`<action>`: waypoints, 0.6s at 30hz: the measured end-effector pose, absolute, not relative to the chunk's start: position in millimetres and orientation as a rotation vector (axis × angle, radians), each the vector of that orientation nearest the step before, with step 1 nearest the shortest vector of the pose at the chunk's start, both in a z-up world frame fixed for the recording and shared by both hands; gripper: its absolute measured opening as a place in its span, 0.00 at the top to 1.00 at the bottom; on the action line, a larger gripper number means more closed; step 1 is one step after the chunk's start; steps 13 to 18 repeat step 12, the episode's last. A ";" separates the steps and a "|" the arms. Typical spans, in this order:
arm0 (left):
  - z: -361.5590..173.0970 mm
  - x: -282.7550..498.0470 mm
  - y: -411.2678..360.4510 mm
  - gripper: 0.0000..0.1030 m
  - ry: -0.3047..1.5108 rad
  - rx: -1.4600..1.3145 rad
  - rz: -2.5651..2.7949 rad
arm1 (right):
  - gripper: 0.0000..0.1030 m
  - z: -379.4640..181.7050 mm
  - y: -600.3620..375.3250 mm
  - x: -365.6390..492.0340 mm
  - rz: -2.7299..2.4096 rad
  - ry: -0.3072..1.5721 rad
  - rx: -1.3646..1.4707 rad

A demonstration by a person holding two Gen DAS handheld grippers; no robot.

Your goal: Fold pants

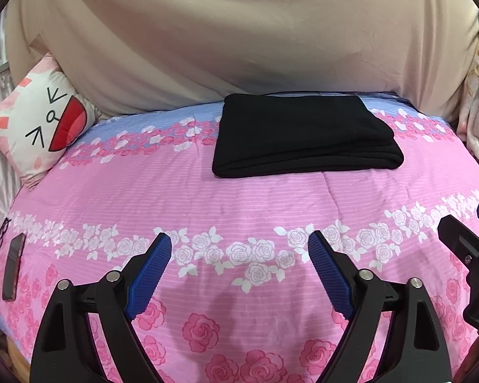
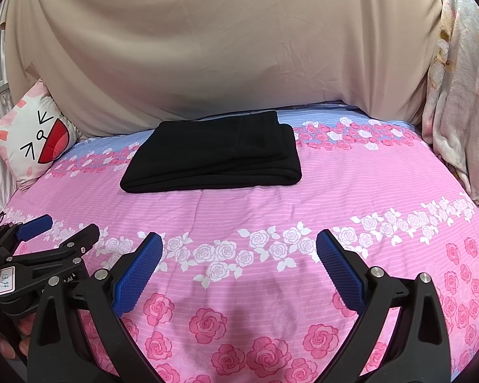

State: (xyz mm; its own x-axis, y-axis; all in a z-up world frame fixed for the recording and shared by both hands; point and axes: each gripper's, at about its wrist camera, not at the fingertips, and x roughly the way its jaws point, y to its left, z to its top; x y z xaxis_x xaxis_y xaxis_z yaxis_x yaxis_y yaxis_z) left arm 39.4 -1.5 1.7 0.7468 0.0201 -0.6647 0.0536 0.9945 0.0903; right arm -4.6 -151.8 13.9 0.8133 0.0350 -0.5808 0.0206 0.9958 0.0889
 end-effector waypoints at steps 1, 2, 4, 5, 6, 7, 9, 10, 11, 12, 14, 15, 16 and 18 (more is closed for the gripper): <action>1.3 39.6 -1.9 0.19 0.727 0.110 -0.022 | 0.08 13.5 -152.3 -4.5 0.010 0.622 0.091; 1.1 39.1 -3.3 0.20 0.721 0.121 -0.018 | 0.08 13.6 -152.3 -4.9 0.011 0.621 0.091; 1.0 38.9 -4.9 0.20 0.719 0.126 -0.019 | 0.08 13.4 -152.3 -4.9 0.009 0.622 0.090; 1.3 38.8 -6.3 0.20 0.727 0.130 -0.032 | 0.08 13.2 -152.8 -5.4 0.010 0.623 0.090; 1.2 38.8 -7.1 0.20 0.740 0.129 -0.039 | 0.08 13.0 -153.4 -5.8 0.009 0.622 0.092; 1.4 38.1 -6.7 0.20 0.749 0.120 -0.049 | 0.08 12.7 -153.7 -5.2 0.010 0.623 0.092; 2.5 36.1 -6.8 0.20 0.747 0.108 -0.069 | 0.08 11.8 -156.1 -4.4 0.012 0.625 0.090; 2.8 35.2 -7.1 0.20 0.747 0.108 -0.071 | 0.08 11.7 -157.6 -4.6 0.013 0.625 0.090; 2.7 34.6 -7.3 0.20 0.747 0.107 -0.073 | 0.08 11.4 -158.6 -4.9 0.014 0.626 0.092; 2.5 34.2 -7.2 0.20 0.749 0.107 -0.074 | 0.08 10.8 -159.2 -5.5 0.013 0.627 0.091; 2.5 34.2 -7.2 0.20 0.749 0.107 -0.074 | 0.08 10.8 -159.2 -5.5 0.013 0.627 0.091; 2.5 34.2 -7.2 0.20 0.749 0.107 -0.074 | 0.08 10.8 -159.2 -5.5 0.013 0.627 0.091; 2.5 34.2 -7.2 0.20 0.749 0.107 -0.074 | 0.08 10.8 -159.2 -5.5 0.013 0.627 0.091; 2.5 34.2 -7.2 0.20 0.749 0.107 -0.074 | 0.08 10.8 -159.2 -5.5 0.013 0.627 0.091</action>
